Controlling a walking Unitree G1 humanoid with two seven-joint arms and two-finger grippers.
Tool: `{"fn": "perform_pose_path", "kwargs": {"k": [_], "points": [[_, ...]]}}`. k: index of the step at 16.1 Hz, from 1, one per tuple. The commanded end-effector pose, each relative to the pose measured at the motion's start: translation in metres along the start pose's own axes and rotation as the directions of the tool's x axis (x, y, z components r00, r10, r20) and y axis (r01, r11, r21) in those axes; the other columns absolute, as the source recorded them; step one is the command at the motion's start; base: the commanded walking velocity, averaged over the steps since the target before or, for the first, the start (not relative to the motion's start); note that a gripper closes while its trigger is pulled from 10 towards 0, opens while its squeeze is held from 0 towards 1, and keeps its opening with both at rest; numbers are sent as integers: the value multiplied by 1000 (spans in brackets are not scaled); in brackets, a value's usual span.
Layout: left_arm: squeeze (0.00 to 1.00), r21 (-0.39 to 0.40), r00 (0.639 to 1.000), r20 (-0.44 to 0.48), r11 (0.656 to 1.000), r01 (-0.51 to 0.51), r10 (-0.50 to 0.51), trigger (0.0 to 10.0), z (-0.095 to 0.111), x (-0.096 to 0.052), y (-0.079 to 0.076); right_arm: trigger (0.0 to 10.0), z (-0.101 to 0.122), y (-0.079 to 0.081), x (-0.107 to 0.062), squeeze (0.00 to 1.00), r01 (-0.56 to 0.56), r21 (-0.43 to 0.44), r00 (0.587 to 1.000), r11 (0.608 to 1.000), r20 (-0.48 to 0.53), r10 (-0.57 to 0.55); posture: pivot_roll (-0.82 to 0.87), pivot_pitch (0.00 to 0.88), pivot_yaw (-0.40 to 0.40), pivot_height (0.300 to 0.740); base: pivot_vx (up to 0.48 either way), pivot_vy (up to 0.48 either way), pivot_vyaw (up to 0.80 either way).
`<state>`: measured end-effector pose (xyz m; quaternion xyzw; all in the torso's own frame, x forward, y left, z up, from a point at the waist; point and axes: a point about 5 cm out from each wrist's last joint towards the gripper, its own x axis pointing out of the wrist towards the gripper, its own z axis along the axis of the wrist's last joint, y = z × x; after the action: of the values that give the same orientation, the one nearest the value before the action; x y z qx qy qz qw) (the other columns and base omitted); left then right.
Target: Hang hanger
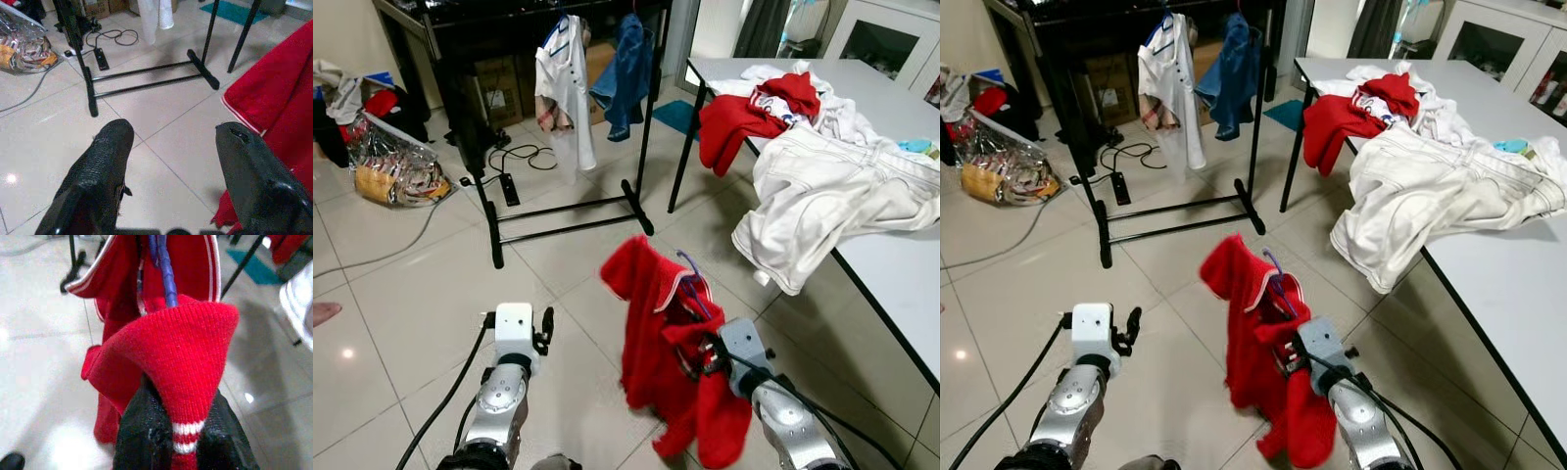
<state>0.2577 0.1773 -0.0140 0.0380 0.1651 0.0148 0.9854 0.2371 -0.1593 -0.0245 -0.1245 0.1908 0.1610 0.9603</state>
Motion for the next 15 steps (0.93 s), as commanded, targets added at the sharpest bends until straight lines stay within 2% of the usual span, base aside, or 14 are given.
{"fn": "perform_pose_path", "kwargs": {"k": [1, 5, 6, 11, 13, 15], "points": [[0, 28, 1000, -27, 999, 16, -15, 10000, -5, 0, -5, 10000, 4, -1, 4, 0, 11, -16, 1000, 1000, 18, -11, -27, 0, -33, 740, 0, 0, 0], [0, 56, 998, -65, 998, 22, -18, 10000, -12, -2, -8, 10000, 0, -4, 4, 0, 29, 9, 1000, 1000, -4, -29, -11, 0, -44, 740, 0, 0, 0], [0, 70, 995, -97, 997, 23, -16, 10000, -16, -2, -10, 10000, -6, -9, 1, 0, 52, 17, 998, 999, -37, -51, -8, 0, -46, 740, 0, 0, 0], [0, 87, 991, -126, 995, 54, -43, 10000, -17, -1, -19, 10000, -22, -14, -6, 0, 65, -4, 991, 998, -114, -65, -13, 0, -45, 740, 0, 0, 0], [0, 104, 989, -138, 992, 66, -51, 10000, -19, -2, -19, 10000, -23, -14, -6, 0, 63, -6, 991, 998, -117, -64, -17, 0, -41, 740, 0, 0, 0], [0, 113, 985, -172, 992, 52, -32, 10000, -24, -3, -9, 10000, -25, -12, -7, 0, 65, 4, 990, 998, -122, -64, -20, 0, -36, 740, 0, 0, 0]]}}
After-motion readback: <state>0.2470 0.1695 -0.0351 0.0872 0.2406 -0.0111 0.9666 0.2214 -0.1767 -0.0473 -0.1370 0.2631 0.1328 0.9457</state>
